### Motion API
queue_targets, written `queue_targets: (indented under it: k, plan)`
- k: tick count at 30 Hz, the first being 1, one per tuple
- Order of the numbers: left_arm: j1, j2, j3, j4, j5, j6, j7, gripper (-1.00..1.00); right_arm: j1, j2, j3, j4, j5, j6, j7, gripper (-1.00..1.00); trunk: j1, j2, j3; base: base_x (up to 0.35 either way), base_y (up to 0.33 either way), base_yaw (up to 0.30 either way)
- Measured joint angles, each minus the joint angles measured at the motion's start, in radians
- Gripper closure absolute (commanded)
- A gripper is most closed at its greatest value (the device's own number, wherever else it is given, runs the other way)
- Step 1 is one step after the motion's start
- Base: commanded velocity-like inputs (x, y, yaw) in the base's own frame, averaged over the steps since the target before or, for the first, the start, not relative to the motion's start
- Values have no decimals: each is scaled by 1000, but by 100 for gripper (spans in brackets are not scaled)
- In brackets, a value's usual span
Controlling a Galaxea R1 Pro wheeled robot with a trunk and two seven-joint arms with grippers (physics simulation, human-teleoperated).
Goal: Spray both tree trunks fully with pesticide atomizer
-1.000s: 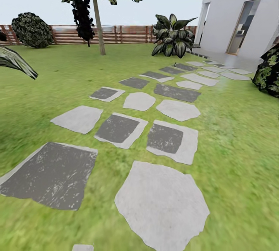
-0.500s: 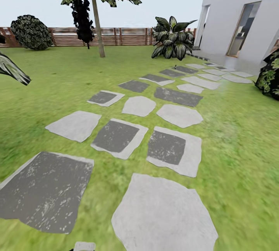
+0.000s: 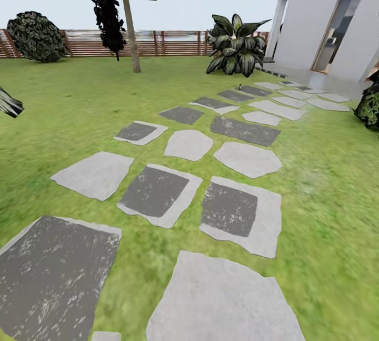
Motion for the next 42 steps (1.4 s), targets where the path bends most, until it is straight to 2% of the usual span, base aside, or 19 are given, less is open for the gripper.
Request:
queue_targets:
  k: [9, 26, 42]
  plan:
    - [0, -6, -3, 0, -4, 0, 0, -100, 0, 1, 1, 61, 0, 0, 0, -100, 0, 0, 6, 339, 0, -128]
    - [0, -10, -4, 1, -4, 0, 0, -100, 0, 2, 3, 67, 1, 0, 0, -100, 0, 0, 22, 339, 0, -180]
    - [0, -10, -4, 2, -3, 0, -1, -100, 0, 2, 5, 67, 1, 0, 0, -100, 0, 0, 23, 339, 0, -9]
